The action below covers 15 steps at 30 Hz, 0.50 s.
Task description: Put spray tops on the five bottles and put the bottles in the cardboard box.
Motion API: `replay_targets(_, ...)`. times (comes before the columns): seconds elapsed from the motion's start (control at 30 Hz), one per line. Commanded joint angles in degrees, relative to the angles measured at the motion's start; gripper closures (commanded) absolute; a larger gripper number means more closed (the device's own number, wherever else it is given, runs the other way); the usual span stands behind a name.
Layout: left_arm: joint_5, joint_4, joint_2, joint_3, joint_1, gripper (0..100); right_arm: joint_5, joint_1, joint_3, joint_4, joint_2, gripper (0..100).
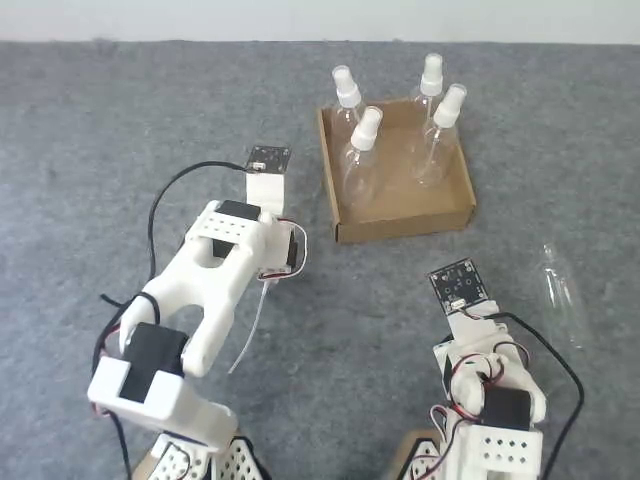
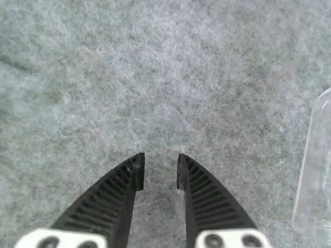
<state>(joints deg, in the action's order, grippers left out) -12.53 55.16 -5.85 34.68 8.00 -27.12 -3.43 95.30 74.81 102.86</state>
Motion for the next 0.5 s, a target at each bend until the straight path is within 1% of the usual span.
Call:
replay_targets(0.0, 1.2, 1.0, 1.3, -0.5, 0.1, 86, 0.4, 0.1, 1.1, 0.3, 0.5, 93.1)
replay_targets(0.1, 4.5, 1.2, 0.8, -3.9, -1.4, 86, 0.4, 0.1, 1.1, 0.3, 0.5, 93.1)
replay_targets(0.27, 5.1, 6.0, 0.6, -10.6, -2.7, 86, 0.4, 0.1, 1.1, 0.3, 0.5, 93.1)
replay_targets(0.37, 6.7, 5.0, 0.2, -10.4, -2.5, 86, 0.4, 0.1, 1.1, 0.3, 0.5, 93.1)
replay_targets(0.47, 7.9, 4.5, -3.3, -11.2, -3.1, 86, 0.4, 0.1, 1.1, 0.3, 0.5, 93.1)
